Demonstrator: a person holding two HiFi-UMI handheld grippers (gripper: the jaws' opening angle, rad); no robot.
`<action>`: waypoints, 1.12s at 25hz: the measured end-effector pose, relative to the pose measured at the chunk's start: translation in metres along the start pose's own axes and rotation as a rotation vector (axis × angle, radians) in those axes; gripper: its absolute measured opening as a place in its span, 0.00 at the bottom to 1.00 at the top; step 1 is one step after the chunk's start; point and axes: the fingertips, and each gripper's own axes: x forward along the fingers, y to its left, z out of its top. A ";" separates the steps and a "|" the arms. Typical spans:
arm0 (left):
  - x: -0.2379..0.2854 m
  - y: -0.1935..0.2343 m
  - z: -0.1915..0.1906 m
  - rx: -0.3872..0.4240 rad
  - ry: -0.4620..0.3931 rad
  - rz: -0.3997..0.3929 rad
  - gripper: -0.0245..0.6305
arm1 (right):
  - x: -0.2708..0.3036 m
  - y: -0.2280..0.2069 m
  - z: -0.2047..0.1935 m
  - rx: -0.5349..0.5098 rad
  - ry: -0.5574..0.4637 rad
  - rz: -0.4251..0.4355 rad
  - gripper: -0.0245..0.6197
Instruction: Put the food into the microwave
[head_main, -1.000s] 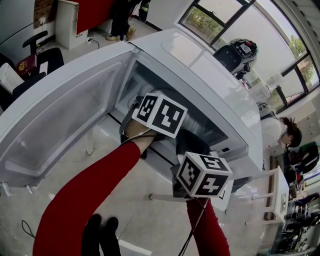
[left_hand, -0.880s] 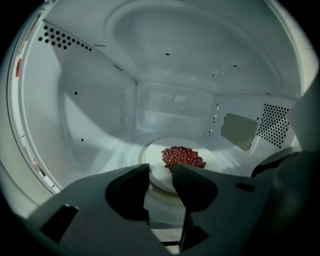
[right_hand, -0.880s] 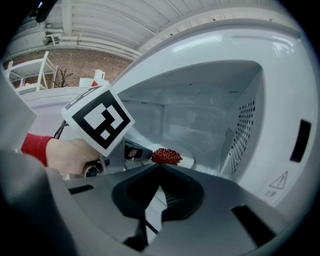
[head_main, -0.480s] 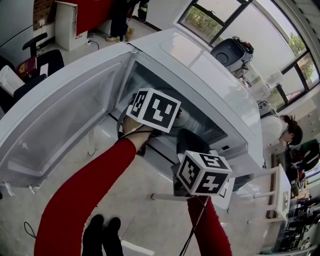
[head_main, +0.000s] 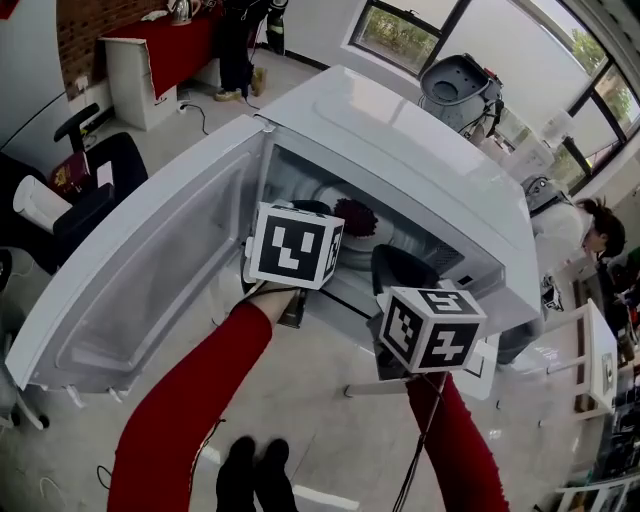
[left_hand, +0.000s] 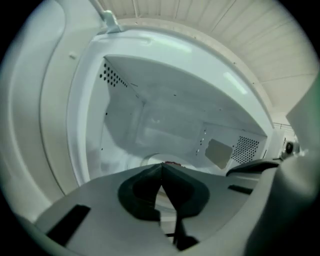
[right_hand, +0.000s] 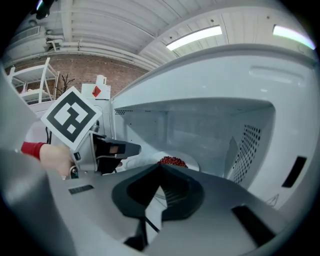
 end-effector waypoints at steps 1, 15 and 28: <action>-0.004 -0.003 -0.001 -0.018 -0.007 -0.023 0.05 | -0.003 0.002 0.001 0.003 0.001 0.004 0.06; -0.080 -0.027 -0.006 -0.114 -0.060 -0.267 0.05 | -0.052 0.067 0.005 0.108 -0.053 0.173 0.06; -0.180 -0.092 -0.053 -0.029 -0.058 -0.451 0.05 | -0.149 0.112 -0.016 0.185 -0.127 0.282 0.06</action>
